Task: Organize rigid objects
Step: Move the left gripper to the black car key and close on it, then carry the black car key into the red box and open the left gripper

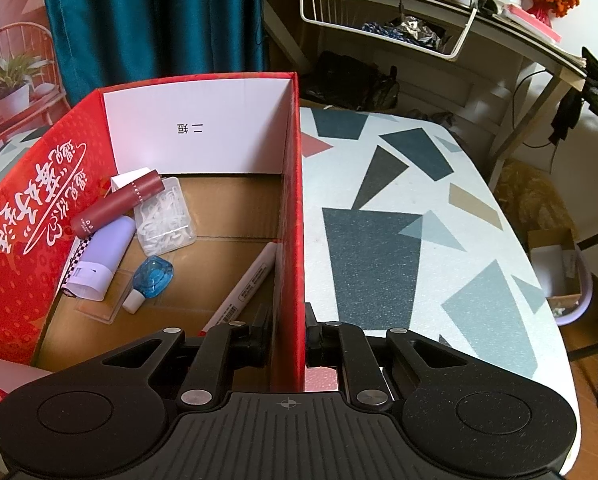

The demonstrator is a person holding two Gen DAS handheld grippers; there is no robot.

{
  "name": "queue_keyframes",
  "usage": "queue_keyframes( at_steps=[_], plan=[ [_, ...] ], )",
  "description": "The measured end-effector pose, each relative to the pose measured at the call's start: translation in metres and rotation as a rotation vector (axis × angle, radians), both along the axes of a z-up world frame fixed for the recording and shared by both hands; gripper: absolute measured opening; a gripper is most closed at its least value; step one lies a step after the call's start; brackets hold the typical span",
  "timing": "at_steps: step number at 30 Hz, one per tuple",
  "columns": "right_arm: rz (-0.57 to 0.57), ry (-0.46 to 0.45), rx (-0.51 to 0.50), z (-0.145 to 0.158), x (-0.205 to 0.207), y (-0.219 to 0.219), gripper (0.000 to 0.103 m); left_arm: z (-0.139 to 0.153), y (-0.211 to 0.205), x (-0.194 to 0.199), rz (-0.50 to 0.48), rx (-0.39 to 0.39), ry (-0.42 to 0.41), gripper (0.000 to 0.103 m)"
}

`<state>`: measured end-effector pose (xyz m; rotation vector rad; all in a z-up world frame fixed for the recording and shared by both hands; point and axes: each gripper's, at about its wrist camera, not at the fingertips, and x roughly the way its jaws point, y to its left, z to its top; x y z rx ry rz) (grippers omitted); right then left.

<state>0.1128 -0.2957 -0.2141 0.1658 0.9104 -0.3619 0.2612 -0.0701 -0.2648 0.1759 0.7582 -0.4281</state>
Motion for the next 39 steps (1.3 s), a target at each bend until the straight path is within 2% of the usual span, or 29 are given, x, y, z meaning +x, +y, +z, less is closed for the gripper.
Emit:
queue_keyframes(
  at_steps=[3, 4, 5, 7, 16, 17, 19, 27, 33, 39],
  plan=[
    [0.000, 0.000, 0.000, 0.000, 0.000, 0.000, 0.013, -0.002, 0.001, 0.001, 0.003, -0.001, 0.026, 0.011],
    [0.000, 0.000, 0.000, 0.000, 0.000, 0.000, 0.013, -0.002, 0.000, 0.000, 0.003, 0.005, 0.022, 0.015],
    [-0.001, 0.000, 0.000, 0.000, 0.000, 0.000, 0.013, -0.001, -0.001, 0.000, 0.000, 0.012, 0.020, 0.026],
    [0.000, 0.000, -0.001, 0.000, 0.000, 0.000, 0.013, -0.001, -0.004, 0.001, -0.002, 0.022, 0.010, 0.042],
    [0.001, 0.000, 0.000, -0.001, 0.000, 0.000, 0.013, -0.007, -0.017, 0.017, 0.010, 0.051, 0.014, 0.041],
    [0.001, -0.001, 0.001, -0.001, 0.000, 0.000, 0.013, -0.007, -0.017, 0.018, -0.001, 0.049, 0.014, 0.033],
    [0.001, -0.001, 0.001, 0.000, 0.000, 0.000, 0.013, -0.007, -0.015, 0.018, -0.018, 0.031, 0.022, 0.028],
    [0.000, -0.001, 0.002, -0.001, 0.000, 0.000, 0.013, 0.002, -0.006, 0.008, -0.013, 0.019, -0.013, 0.028],
    [0.000, -0.001, 0.001, 0.000, 0.000, 0.000, 0.013, 0.024, 0.000, 0.004, -0.007, -0.008, -0.062, 0.028],
    [0.000, -0.001, 0.001, -0.001, 0.000, 0.000, 0.013, 0.068, -0.004, 0.002, -0.042, -0.055, -0.139, 0.028]
  ],
)
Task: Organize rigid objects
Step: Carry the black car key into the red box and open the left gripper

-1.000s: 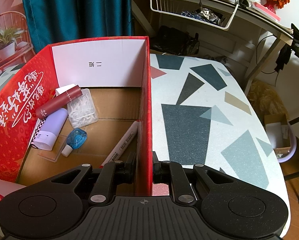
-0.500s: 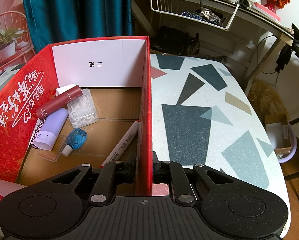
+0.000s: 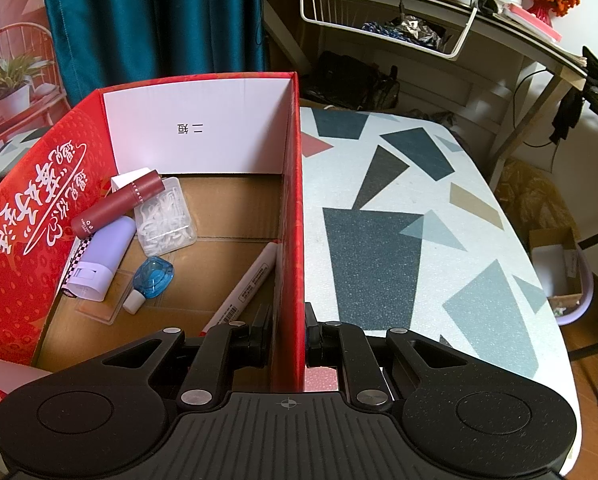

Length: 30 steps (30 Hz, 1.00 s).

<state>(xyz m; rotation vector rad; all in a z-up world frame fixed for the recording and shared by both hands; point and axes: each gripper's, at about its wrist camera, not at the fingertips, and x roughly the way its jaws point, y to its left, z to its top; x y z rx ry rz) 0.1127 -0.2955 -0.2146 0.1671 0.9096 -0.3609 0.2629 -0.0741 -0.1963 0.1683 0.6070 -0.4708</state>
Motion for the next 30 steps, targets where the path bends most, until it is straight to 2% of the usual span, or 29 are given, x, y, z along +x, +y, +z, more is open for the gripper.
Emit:
queue_keyframes(
  at_steps=[5, 10, 18, 21, 22, 30],
  plan=[
    [0.000, 0.000, 0.000, 0.000, 0.000, 0.000, 0.013, 0.040, -0.023, -0.006, -0.106, -0.018, -0.070, 0.028],
    [0.001, 0.001, -0.001, 0.000, 0.000, 0.000, 0.013, 0.055, -0.056, -0.010, -0.214, -0.020, -0.097, 0.028],
    [0.003, -0.001, 0.003, 0.000, 0.000, 0.000, 0.013, 0.028, -0.102, -0.002, -0.337, 0.043, -0.059, 0.028],
    [0.004, -0.003, 0.004, -0.001, 0.000, 0.000, 0.013, 0.017, -0.108, 0.008, -0.345, 0.057, -0.025, 0.027],
    [0.005, -0.003, 0.005, -0.001, -0.001, 0.000, 0.013, 0.015, -0.108, 0.008, -0.346, 0.060, -0.019, 0.020],
    [0.006, -0.005, 0.006, 0.000, -0.001, 0.000, 0.013, 0.010, -0.103, 0.016, -0.327, 0.072, 0.000, 0.020]
  ],
)
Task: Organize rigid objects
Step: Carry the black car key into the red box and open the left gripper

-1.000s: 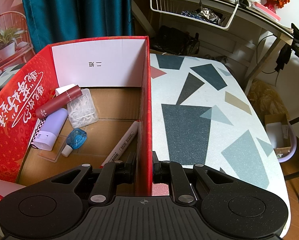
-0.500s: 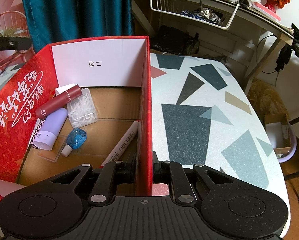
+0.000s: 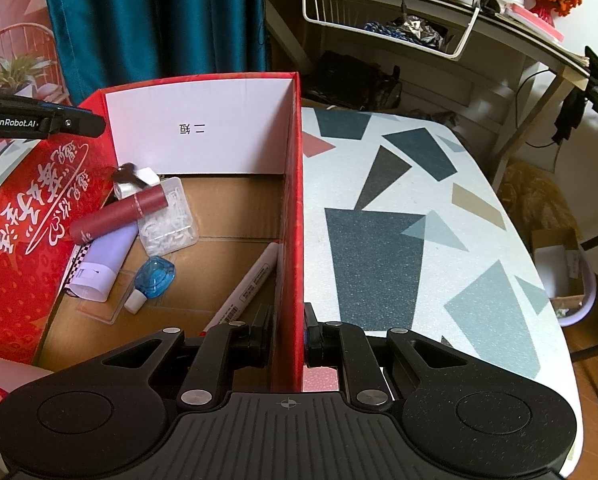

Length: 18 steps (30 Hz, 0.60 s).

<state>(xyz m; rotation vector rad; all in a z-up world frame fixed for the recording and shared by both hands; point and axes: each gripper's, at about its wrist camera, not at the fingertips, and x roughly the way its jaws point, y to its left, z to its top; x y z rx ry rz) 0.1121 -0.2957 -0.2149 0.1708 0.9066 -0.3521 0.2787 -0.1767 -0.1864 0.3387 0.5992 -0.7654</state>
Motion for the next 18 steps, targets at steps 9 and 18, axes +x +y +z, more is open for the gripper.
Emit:
queue_keyframes(
  at_steps=[9, 18],
  plan=[
    [-0.002, 0.000, 0.002, 0.000, 0.000, 0.000, 0.013, 0.016, 0.017, -0.005, 0.044, -0.029, -0.001, 0.021],
    [-0.014, 0.002, 0.018, 0.001, 0.000, -0.003, 0.012, 0.030, 0.044, -0.007, 0.121, -0.047, 0.006, 0.024]
  ],
)
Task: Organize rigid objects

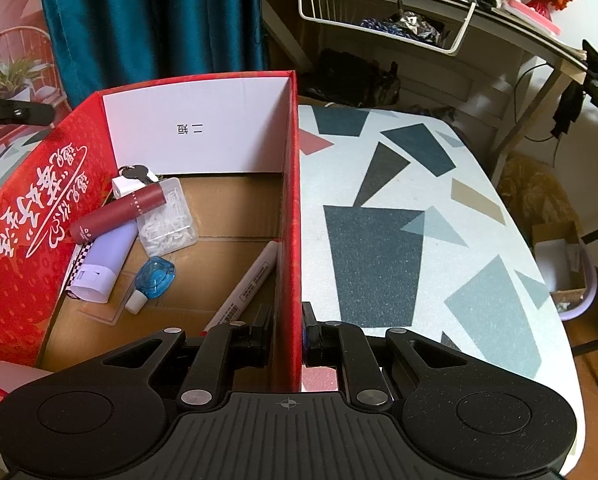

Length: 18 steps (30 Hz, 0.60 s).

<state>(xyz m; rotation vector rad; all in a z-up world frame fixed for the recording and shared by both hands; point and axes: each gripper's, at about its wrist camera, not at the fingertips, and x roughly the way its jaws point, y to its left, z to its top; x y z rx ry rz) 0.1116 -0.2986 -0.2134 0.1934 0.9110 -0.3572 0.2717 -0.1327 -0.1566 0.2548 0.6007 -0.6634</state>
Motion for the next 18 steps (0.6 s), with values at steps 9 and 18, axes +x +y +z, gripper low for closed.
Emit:
queue_keyframes(
  at_steps=[9, 18],
  plan=[
    [-0.006, -0.041, -0.014, 0.020, -0.002, 0.000, 0.011, 0.020, 0.033, -0.010, 0.097, -0.037, 0.000, 0.053],
    [-0.023, -0.108, -0.044, 0.056, -0.006, 0.002, 0.030, 0.048, 0.062, -0.032, 0.202, -0.083, -0.043, 0.097]
  ],
)
